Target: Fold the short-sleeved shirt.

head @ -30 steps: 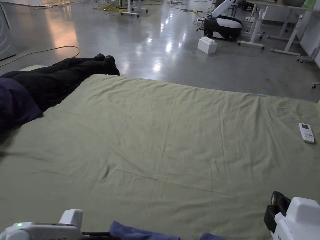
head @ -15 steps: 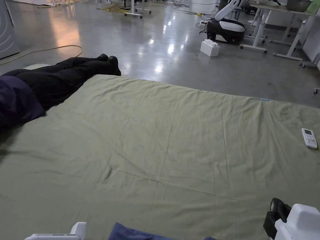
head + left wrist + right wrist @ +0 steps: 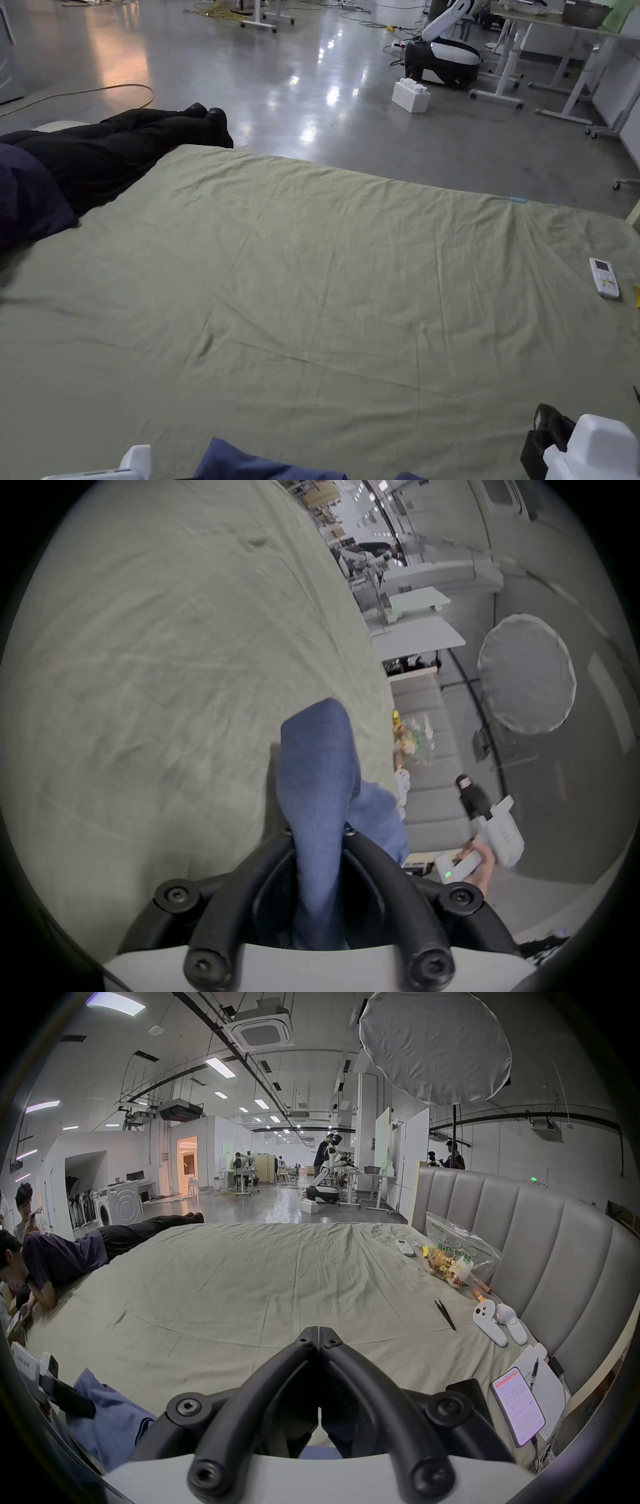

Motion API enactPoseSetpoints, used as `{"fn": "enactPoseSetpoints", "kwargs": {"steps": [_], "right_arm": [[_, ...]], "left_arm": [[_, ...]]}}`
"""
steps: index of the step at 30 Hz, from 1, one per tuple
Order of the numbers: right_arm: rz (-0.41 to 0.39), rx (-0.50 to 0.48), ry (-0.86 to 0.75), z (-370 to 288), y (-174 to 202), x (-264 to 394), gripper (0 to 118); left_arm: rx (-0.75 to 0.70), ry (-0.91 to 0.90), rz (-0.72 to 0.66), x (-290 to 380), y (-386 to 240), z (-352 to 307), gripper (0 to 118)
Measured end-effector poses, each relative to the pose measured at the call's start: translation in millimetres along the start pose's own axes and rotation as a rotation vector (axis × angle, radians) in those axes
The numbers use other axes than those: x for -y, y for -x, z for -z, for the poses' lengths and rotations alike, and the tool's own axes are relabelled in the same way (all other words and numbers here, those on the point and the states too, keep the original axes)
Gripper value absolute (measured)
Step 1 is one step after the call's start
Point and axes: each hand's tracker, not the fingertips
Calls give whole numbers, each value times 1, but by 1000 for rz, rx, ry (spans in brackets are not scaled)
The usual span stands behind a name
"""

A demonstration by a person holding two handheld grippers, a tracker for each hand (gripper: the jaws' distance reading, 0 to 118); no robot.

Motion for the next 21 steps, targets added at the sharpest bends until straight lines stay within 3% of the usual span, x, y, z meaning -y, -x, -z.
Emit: {"fn": "enactPoseSetpoints", "kwargs": {"steps": [3,8,17,21], "right_arm": [[-2,-1,0,0,0,-1,1],[-4,-9,-5,2,1,-4,1],[6,-31,-8,5,5,-4,1],[14,-34,-8,5,4,-2,1]], "left_arm": [[-1,-44,-5,-9,-10,-17,11],[-81,-52,119,-31,-49,-46,12],[-423,-61,358,-35,-158,-62,12],[-481,-51,399,-20,-191,-42,12]]}}
